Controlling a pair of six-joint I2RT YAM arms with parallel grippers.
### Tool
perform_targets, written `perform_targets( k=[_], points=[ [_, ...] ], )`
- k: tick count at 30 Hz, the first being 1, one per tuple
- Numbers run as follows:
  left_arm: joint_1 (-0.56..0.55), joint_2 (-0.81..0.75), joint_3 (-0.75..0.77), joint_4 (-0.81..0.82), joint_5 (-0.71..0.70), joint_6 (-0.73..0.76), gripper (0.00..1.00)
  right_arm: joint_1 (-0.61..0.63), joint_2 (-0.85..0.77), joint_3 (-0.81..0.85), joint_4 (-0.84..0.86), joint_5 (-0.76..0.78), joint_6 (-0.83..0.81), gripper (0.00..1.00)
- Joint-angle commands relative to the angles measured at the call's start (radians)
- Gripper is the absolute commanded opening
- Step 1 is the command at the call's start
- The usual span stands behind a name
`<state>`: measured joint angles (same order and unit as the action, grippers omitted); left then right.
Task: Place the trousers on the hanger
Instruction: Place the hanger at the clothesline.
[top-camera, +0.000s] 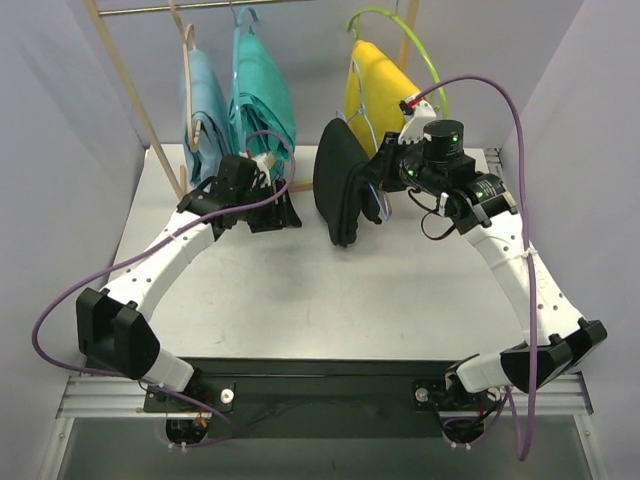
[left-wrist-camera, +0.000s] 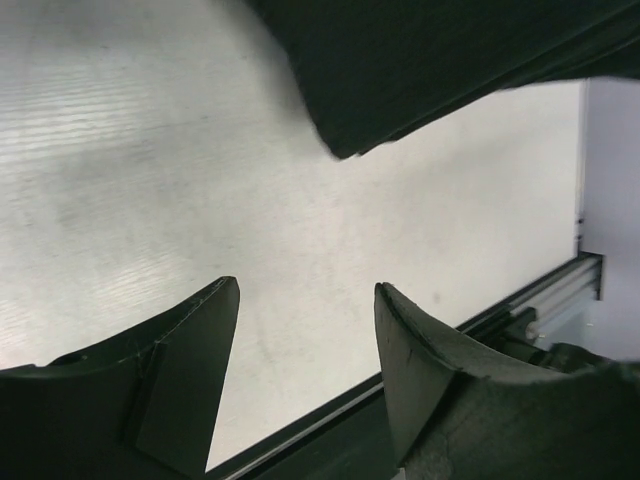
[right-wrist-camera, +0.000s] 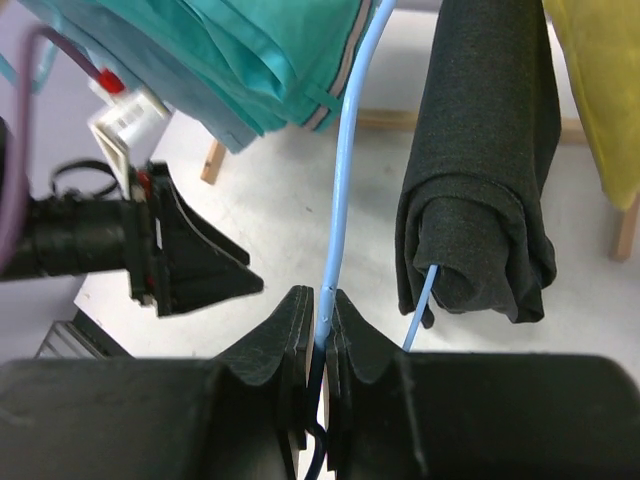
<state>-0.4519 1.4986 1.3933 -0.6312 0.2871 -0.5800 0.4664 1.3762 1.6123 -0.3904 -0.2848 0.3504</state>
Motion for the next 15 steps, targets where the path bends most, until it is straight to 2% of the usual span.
perform_targets(
  k=[1, 4, 15],
  points=[
    [0.004, -0.05, -0.042, -0.047, -0.141, 0.117, 0.67, -0.018, 0.024, 0.162, 0.266, -0.053, -0.03, 0.0],
    [0.004, -0.099, -0.106, -0.029, -0.215, 0.129, 0.69, -0.032, 0.086, 0.267, 0.271, -0.083, -0.033, 0.0],
    [0.005, -0.158, -0.209, -0.01, -0.279, 0.106, 0.7, -0.069, 0.3, 0.606, 0.298, -0.148, -0.016, 0.0]
  ],
)
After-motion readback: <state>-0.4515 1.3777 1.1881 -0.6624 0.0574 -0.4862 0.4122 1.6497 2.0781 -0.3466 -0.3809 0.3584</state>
